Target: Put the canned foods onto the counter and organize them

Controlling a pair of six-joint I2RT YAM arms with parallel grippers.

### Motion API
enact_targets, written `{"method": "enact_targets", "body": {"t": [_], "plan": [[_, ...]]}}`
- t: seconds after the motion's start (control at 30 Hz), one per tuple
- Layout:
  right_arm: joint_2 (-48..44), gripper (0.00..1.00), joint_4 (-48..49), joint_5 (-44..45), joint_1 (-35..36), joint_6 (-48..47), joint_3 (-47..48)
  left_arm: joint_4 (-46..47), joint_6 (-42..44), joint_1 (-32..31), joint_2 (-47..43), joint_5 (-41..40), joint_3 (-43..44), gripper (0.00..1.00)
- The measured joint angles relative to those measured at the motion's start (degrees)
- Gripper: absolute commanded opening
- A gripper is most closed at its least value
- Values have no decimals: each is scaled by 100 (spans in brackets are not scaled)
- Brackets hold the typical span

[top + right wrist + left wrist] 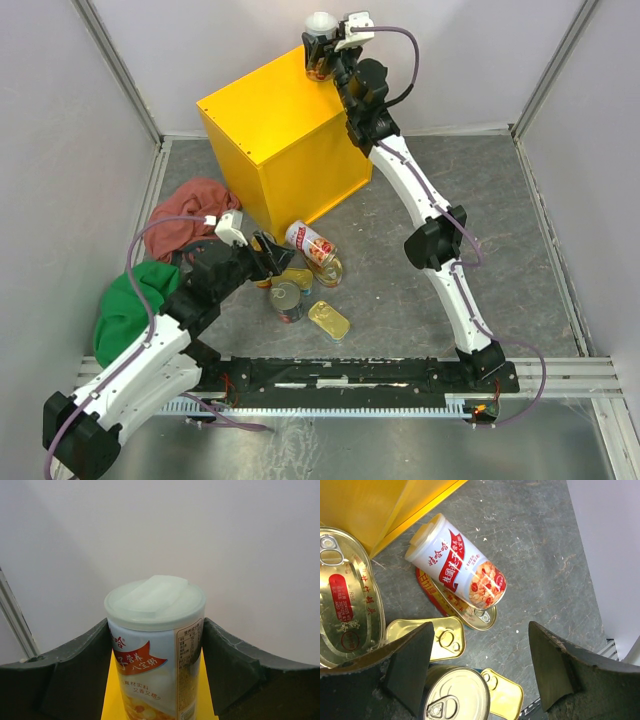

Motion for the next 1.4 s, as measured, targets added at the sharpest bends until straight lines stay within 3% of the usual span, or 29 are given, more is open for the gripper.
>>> {"method": "enact_targets", "body": {"t": [0.4, 0.67, 1.17, 1.27, 1.4], "plan": [[-125, 91, 98, -136, 7, 44, -623, 31, -83, 0, -415, -101, -243, 82], [-544, 98, -98, -146, 39, -2, -1482, 24, -243, 0, -686, -146, -251, 82], [-1779, 96, -863, 37, 177, 72, -2922, -199, -385, 0, -1043, -221, -223, 82], [-2050, 89, -883, 116, 186, 70, -3261, -229, -389, 0, -1082, -262, -208, 81], [-2243, 70, -876, 186, 195, 50, -3427, -306, -393, 0, -1165, -295, -205, 81]]}}
